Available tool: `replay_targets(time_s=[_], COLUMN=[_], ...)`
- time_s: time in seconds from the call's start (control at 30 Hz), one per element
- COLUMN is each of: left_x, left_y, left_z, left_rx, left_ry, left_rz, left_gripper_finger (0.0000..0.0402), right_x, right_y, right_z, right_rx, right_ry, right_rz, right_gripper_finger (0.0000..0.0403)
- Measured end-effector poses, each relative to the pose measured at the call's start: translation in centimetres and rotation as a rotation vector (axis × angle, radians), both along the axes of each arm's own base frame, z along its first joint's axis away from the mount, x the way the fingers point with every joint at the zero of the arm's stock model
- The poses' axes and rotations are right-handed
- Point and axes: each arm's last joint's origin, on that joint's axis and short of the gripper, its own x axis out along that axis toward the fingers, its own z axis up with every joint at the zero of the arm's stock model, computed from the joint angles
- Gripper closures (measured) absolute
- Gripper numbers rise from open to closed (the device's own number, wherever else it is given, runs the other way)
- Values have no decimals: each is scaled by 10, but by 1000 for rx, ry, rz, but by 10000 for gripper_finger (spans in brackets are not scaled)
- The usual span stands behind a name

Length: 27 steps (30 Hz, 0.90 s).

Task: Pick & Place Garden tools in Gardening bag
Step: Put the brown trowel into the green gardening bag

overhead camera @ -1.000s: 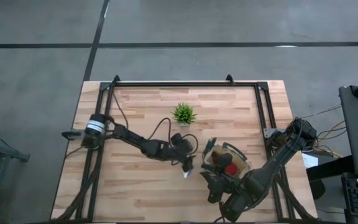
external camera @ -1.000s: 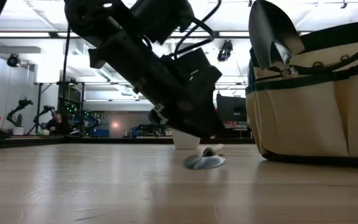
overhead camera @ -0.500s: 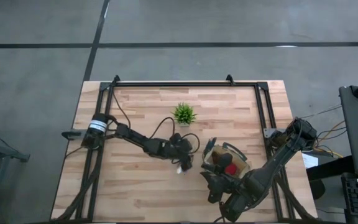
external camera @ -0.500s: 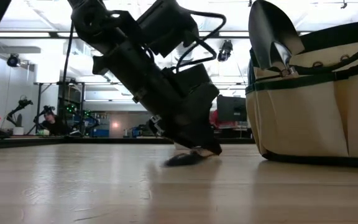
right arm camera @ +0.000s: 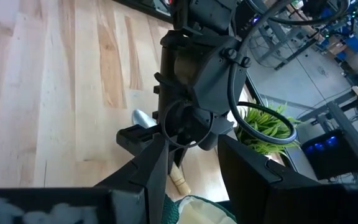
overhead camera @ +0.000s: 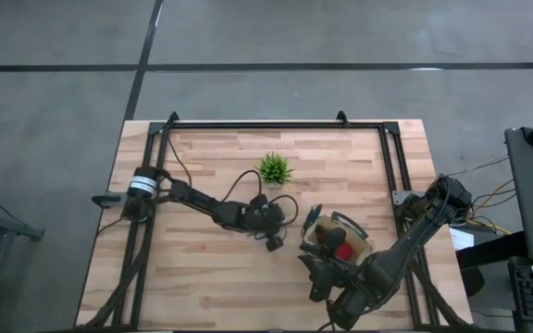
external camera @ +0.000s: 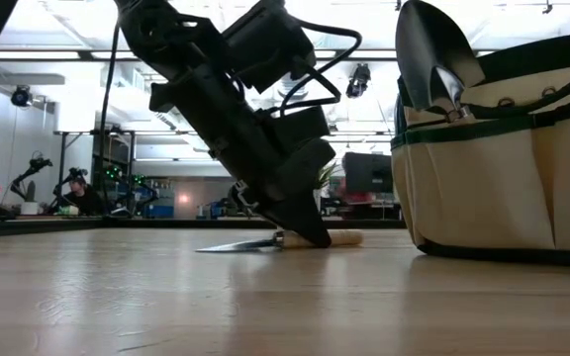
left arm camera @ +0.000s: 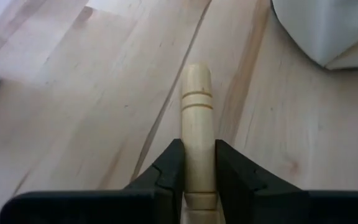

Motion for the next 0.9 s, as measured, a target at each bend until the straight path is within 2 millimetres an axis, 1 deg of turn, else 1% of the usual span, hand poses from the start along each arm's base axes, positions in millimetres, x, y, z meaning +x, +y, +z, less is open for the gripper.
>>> replay_targets(time_s=[0.23, 0.33, 0.53, 0.6, 0.73, 0.9], left_x=[-11, -17, -34, -40, -55, -80], left_y=[-4, -8, -15, -17, -25, -27], left_z=[15, 23, 50, 59, 82, 101], left_rx=[21, 24, 69, 60, 23, -29], left_ry=[47, 30, -74, -147, -371, -624], left_rz=[-41, -57, -55, -60, -97, -120], left_gripper_finger=[333, 333, 333, 333, 333, 333], right_x=[0, 0, 1, 1, 3, 8], right_y=[0, 0, 1, 1, 3, 7], right_z=[0, 0, -1, 0, 0, 1], right_rx=[5, 6, 14, 18, 16, 10], right_ry=[-4, -5, -12, -17, -24, -46], right_rz=[0, 0, 0, 0, 14, 56], right_gripper_finger=[279, 284, 289, 288, 284, 290])
